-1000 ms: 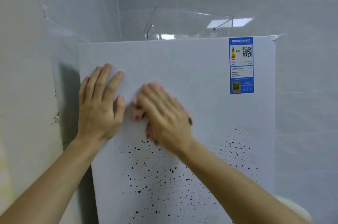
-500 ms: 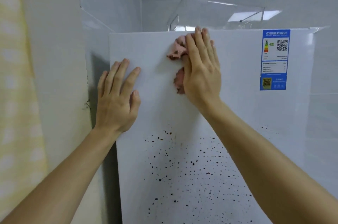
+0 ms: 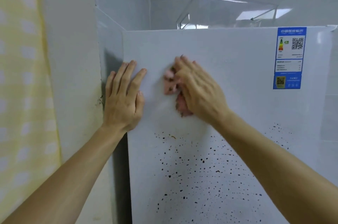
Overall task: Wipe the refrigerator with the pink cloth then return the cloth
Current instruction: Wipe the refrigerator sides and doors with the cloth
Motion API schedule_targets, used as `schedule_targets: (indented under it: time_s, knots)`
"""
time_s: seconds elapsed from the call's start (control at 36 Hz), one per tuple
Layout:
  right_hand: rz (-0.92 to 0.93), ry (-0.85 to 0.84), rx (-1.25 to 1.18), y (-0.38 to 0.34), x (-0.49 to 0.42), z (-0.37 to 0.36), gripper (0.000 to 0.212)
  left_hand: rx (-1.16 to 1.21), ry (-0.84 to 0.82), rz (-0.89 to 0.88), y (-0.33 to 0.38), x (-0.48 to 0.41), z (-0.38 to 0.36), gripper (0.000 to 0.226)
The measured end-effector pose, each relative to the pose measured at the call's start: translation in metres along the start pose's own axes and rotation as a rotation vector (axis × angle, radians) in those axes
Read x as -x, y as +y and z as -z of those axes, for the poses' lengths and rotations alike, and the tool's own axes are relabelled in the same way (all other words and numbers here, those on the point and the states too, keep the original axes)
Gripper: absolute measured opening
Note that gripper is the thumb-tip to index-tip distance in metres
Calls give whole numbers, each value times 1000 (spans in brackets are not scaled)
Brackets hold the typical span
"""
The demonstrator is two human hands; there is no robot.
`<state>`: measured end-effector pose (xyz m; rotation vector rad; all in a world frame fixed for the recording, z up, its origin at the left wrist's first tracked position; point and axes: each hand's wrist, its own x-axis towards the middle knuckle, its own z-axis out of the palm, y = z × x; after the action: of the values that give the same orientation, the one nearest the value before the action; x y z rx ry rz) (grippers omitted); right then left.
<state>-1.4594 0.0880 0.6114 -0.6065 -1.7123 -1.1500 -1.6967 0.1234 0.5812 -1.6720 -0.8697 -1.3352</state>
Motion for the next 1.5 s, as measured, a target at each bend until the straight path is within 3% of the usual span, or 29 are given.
schedule_targets:
  time_s: [0.11, 0.17, 0.33, 0.47, 0.61, 0.72, 0.89, 1.03, 1.25, 1.36, 1.42, 1.5]
  knots:
    - [-331, 134, -18, -7, -33, -8, 42, -7, -10, -29, -7, 0, 2, 57]
    - [-392, 161, -19, -23, -35, -15, 44, -1, -9, -33, -9, 1, 1, 58]
    - [-222, 31, -84, -61, 5, -32, 20, -8, 9, -10, -22, 10, 4, 62]
    - [71, -165, -101, -83, 46, -36, 31, -38, 28, 76, -45, 19, 2, 60]
    - [274, -229, -140, -59, 37, -33, 22, -89, -2, 81, -60, 27, 0, 62]
    - [147, -71, -81, -40, 6, -31, 19, -66, 15, 119, -63, 33, 1, 67]
    - [-189, 88, -62, -69, -11, -57, 48, -58, -17, 149, -74, 47, 4, 80]
    - [3, -63, -67, -97, 40, -67, 45, -51, -14, 141, -74, 50, 4, 79]
    - [365, -418, -63, -116, 102, -66, 69, -37, 9, 153, -70, 51, 4, 76]
    - [385, -309, -59, -95, 71, -60, 56, -37, -12, 169, -69, 52, 5, 80]
    - [316, -187, -19, -82, 48, -53, 46, -35, -29, 174, -68, 55, 5, 81]
    - [160, -69, 89, -71, 17, -47, 51, -39, -51, 171, -68, 57, 5, 82]
